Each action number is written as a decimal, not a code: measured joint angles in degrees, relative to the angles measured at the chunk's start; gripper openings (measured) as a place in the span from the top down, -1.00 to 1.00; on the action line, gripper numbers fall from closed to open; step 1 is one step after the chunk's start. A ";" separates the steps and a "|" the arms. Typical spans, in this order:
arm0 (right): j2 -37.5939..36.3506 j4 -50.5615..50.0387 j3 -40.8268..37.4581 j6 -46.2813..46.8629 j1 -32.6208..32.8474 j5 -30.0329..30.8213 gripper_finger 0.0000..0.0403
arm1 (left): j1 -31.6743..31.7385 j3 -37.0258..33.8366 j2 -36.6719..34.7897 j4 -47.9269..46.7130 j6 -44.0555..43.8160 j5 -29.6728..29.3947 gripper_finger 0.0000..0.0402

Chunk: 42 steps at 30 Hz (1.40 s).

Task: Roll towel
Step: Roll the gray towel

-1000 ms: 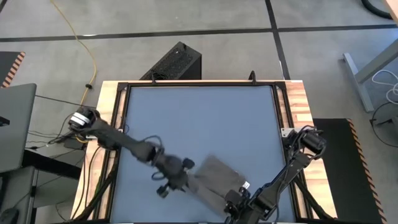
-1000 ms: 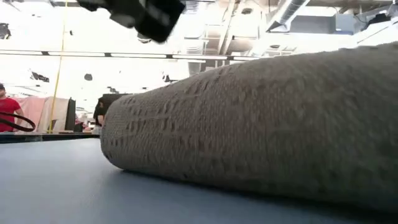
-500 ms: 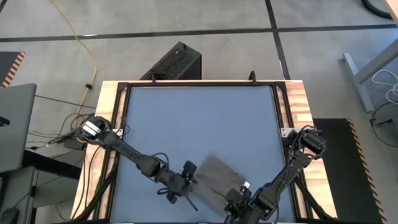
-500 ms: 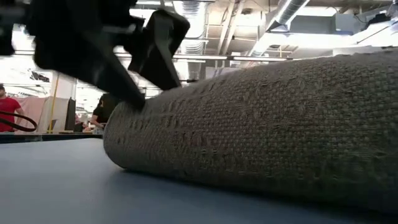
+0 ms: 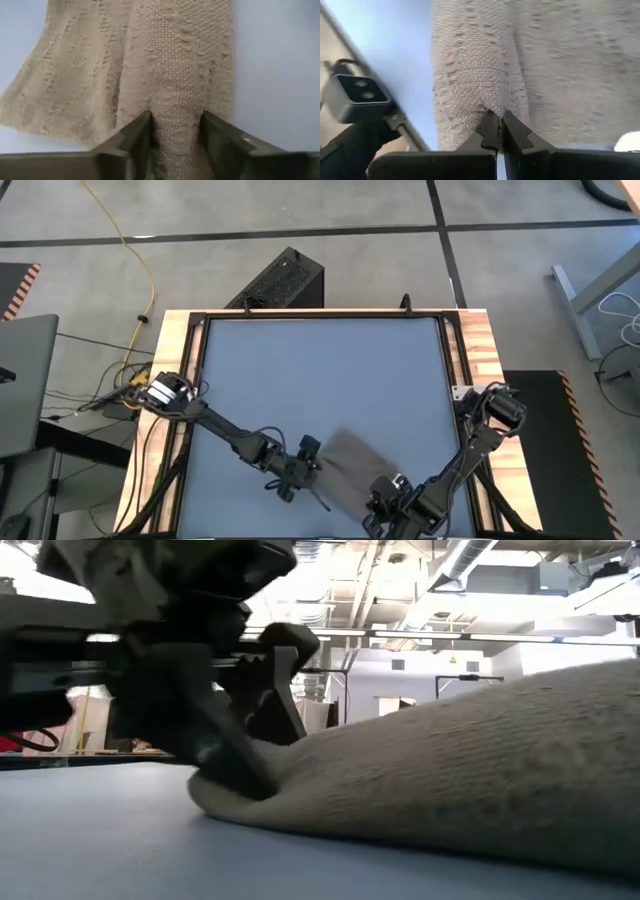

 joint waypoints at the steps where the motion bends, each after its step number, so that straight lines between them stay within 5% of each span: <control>1: 0.00 -1.17 0.00 1.43 0.27 -0.01 0.89 | 0.52 0.33 0.03 -0.46 -0.82 1.05 0.31; 7: 0.02 -6.86 0.00 5.90 1.06 -1.22 0.89 | 5.13 3.51 0.05 -1.78 -4.52 14.06 0.91; 13: 0.02 -7.35 0.00 1.99 1.12 -2.32 0.72 | 9.12 7.46 0.16 -6.30 -5.93 22.42 0.91; 22: -5.81 -11.40 -0.04 -4.35 1.21 -4.02 0.16 | 13.57 8.26 0.16 -8.25 -10.31 31.73 0.91; 27: -9.01 -7.94 -0.04 -9.72 2.19 5.04 -0.04 | 15.39 8.26 0.16 -7.75 -15.07 36.24 0.92; 33: -5.03 4.04 0.00 -29.04 1.03 8.08 -0.05 | 17.86 8.66 2.11 -6.51 -22.65 41.96 0.92; 39: -1.61 1.81 -0.02 -29.19 -1.25 7.36 0.05 | 18.99 14.16 11.13 -6.53 -23.39 54.70 0.91; 42: -1.43 1.39 -0.04 -28.66 -1.29 6.96 0.10 | 18.54 17.50 13.34 -7.95 -18.71 56.27 0.91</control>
